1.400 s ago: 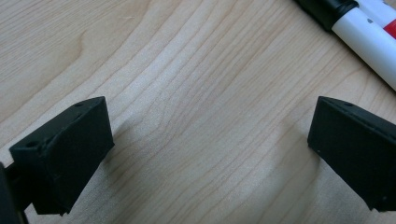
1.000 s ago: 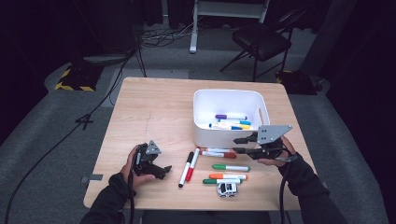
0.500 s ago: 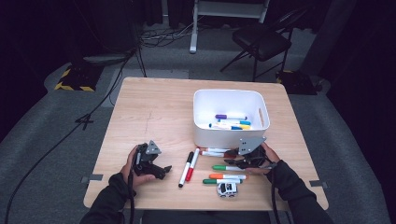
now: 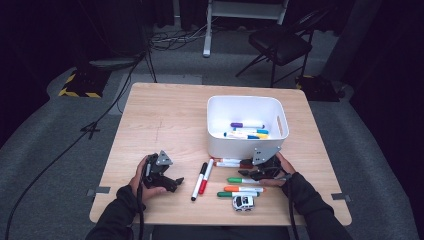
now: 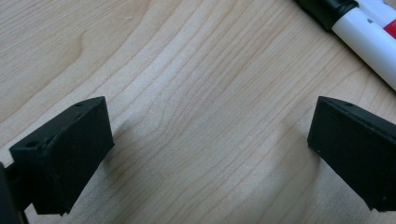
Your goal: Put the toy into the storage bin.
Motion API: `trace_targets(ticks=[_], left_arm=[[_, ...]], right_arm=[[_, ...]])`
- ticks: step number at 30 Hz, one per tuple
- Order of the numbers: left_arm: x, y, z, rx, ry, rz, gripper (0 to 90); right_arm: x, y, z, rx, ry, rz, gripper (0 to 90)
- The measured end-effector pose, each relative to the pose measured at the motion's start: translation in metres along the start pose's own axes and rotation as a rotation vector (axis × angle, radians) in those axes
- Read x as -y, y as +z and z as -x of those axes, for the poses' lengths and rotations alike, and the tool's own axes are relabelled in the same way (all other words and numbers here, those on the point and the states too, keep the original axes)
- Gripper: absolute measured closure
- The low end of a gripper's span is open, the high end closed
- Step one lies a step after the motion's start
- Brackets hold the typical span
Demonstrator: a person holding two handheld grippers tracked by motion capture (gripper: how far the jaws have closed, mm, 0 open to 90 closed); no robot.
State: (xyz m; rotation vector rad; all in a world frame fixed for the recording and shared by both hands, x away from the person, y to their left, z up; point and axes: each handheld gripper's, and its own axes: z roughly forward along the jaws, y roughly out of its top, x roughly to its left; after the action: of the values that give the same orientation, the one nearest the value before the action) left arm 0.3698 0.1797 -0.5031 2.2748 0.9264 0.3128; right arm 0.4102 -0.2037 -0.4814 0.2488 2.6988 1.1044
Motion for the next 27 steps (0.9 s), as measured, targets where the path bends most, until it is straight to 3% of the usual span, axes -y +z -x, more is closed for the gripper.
trace_targets(ticks=[4,10,12,20,27], left_arm=[[0.000,0.000,0.000,0.000,0.000,0.000,0.2],[0.000,0.000,0.000,0.000,0.000,0.000,0.2],[0.000,0.000,0.000,0.000,0.000,0.000,0.2],[0.000,0.000,0.000,0.000,0.000,0.000,0.2],[0.000,0.000,0.000,0.001,-0.001,0.001,0.2]], right_arm=[[0.001,0.002,0.002,0.006,0.025,0.009,58.6],[0.004,0.010,0.001,-0.023,0.022,-0.034,60.5],[0.004,0.011,0.000,-0.031,0.030,-0.026,61.5],[0.008,0.010,-0.001,-0.078,0.073,-0.009,73.4],[0.012,0.002,-0.002,-0.092,0.058,-0.018,74.2]])
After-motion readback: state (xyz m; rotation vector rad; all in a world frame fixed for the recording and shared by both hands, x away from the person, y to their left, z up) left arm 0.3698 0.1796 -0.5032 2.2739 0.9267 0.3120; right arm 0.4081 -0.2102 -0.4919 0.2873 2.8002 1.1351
